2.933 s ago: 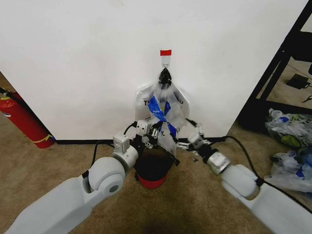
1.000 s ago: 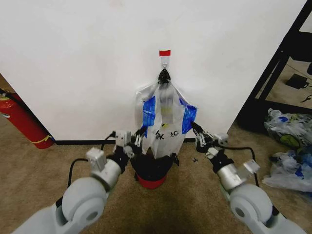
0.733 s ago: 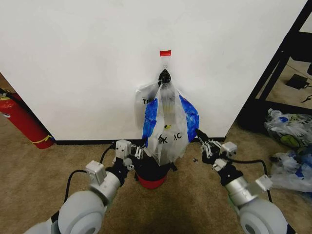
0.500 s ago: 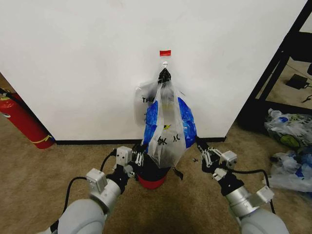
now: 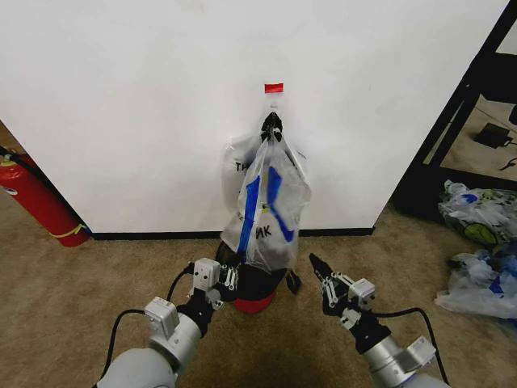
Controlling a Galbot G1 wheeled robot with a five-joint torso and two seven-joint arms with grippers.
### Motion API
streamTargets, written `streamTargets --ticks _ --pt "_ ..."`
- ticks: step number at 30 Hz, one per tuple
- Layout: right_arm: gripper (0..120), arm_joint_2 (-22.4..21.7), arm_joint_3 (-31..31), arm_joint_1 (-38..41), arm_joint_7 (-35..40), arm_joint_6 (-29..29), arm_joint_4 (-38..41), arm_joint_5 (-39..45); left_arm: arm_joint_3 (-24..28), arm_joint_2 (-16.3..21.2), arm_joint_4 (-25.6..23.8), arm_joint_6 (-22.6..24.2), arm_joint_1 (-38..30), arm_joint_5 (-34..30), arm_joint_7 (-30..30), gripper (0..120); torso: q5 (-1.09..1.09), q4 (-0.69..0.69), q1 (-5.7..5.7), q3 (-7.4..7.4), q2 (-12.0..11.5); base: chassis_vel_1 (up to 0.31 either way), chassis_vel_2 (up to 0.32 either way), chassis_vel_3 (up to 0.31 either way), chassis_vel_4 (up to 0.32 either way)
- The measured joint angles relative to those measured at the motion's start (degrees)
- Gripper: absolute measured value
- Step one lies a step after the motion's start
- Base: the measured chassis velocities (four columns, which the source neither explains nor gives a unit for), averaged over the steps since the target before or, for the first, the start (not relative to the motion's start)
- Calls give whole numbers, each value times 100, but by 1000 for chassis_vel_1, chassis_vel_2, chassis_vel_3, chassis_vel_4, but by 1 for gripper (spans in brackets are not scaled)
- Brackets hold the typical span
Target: Pick up the garbage bag from the wall and place it over the trash bin.
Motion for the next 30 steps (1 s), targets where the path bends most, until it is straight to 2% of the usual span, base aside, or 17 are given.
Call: streamTargets --ticks 8,10,12,15,17,19,21,22,25,27,30 --pt "1 -66 -111 662 648 -277 64 -266 63 -15 7 -15 -91 27 0 0 0 0 0 0 0 0 0 0 0" --pt "11 -243 -243 1070 703 -332 -70 -624 75 4 -13 -1 -128 14 -1 0 1 1 0 1 0 0 0 0 0" --pt "13 -324 -303 1219 698 -358 -134 -739 79 14 -14 3 -139 9 -1 0 1 1 0 1 0 0 0 0 0" --pt "26 -614 -414 1568 571 -404 -364 -1225 221 71 40 35 -304 -96 -9 0 2 6 0 1 0 0 0 0 0" --pt "34 -841 -422 1672 456 -425 -477 -1627 439 118 120 81 -601 -234 -19 0 -1 -2 1 1 0 0 0 0 0" --pt "43 -1036 -471 1787 380 -492 -586 -1868 580 138 171 103 -774 -320 -23 0 1 -3 1 1 0 0 0 0 0" --pt "45 -1085 -489 1815 364 -513 -611 -1899 620 142 188 111 -829 -346 -24 0 2 -3 1 1 0 0 0 0 0" --pt "51 -1256 -617 2005 300 -579 -721 -1953 695 144 217 126 -927 -395 -28 0 0 -3 1 1 0 0 0 0 0" --pt "65 -1408 -943 2504 221 -708 -935 -1953 760 125 242 158 -1002 -416 -40 0 0 4 1 1 0 0 0 0 0" --pt "66 -1416 -992 2571 221 -729 -960 -1950 771 124 245 164 -1019 -419 -41 0 0 4 1 1 0 0 0 0 0" --pt "81 -1398 -1396 3109 225 -864 -1189 -1977 840 141 253 200 -1135 -450 -49 0 0 -1 1 1 0 0 0 0 0"
